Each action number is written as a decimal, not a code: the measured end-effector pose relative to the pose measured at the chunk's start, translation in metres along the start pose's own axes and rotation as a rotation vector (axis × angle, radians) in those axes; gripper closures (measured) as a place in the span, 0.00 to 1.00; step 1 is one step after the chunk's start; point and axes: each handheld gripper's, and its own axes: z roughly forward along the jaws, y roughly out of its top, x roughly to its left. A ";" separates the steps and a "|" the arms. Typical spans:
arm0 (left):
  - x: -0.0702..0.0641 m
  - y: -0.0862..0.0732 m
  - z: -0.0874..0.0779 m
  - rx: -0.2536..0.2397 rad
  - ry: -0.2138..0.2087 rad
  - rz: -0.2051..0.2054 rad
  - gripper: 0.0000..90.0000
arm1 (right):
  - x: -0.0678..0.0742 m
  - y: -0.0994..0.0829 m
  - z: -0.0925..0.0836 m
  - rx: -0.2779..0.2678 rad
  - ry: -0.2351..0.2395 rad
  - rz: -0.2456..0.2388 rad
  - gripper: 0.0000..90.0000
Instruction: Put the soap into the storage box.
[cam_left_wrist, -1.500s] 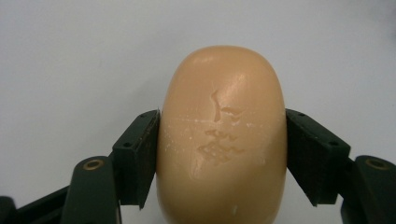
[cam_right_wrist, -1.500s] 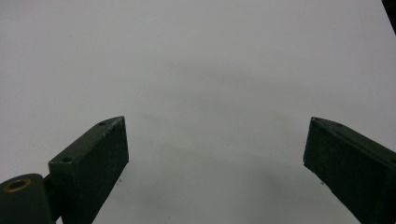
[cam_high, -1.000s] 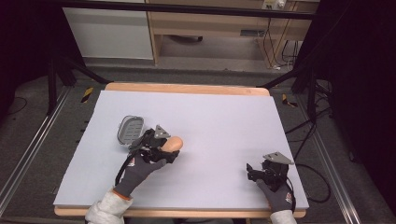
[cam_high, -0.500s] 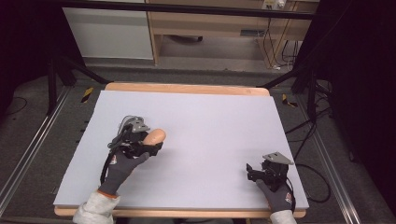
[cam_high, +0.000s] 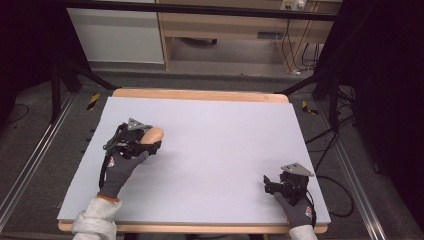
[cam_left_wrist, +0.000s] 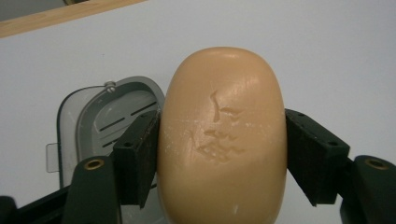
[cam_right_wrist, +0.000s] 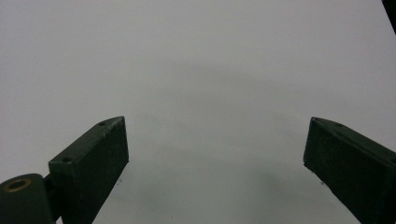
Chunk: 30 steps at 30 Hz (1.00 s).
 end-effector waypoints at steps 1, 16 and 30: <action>0.002 0.001 0.001 0.004 0.008 -0.002 0.35 | 0.000 0.000 0.000 0.001 0.000 0.000 0.08; 0.029 -0.002 0.017 0.025 0.065 -0.059 0.35 | 0.001 0.000 0.000 0.004 0.002 -0.001 0.08; 0.041 -0.014 0.029 0.050 0.087 -0.089 0.35 | 0.001 0.000 0.001 0.005 0.001 -0.001 0.08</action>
